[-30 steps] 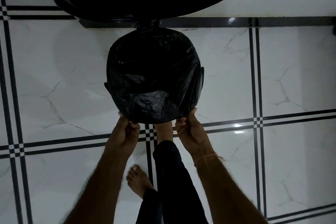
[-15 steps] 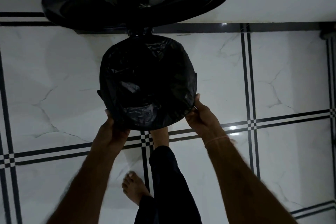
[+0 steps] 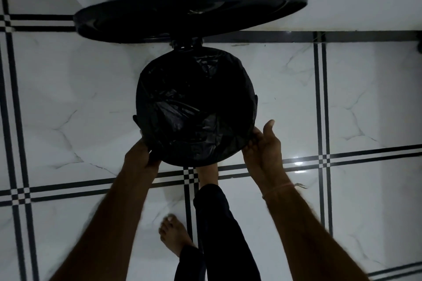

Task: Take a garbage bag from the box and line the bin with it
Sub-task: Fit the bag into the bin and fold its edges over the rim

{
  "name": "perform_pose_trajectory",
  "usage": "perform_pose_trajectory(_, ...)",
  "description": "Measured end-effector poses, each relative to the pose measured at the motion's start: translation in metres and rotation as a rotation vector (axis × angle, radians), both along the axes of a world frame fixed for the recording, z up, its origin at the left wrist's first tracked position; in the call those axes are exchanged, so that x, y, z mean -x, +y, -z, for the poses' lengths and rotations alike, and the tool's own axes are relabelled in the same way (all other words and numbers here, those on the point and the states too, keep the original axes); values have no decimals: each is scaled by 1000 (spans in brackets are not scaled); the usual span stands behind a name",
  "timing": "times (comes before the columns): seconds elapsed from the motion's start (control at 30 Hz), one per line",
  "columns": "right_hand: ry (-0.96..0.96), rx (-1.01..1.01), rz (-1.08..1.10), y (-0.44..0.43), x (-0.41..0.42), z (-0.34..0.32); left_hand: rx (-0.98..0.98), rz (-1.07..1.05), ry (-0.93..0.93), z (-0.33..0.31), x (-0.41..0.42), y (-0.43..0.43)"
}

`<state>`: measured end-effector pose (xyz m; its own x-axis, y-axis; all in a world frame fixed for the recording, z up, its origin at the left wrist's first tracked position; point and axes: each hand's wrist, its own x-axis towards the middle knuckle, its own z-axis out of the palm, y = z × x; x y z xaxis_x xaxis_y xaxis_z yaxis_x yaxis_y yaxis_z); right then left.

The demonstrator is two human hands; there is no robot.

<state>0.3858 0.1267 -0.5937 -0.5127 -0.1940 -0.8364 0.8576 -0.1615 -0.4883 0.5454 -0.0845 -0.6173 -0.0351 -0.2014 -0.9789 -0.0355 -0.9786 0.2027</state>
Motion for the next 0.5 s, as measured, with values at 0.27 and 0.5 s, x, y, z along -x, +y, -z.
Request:
perform_pose_trajectory(0.27,287,-427,-195,-30,48,-25,386,170,-115,-35,13,-25)
perform_pose_trajectory(0.5,197,-381,-403,-80,101,-21,524,361,94,-37,48,-66)
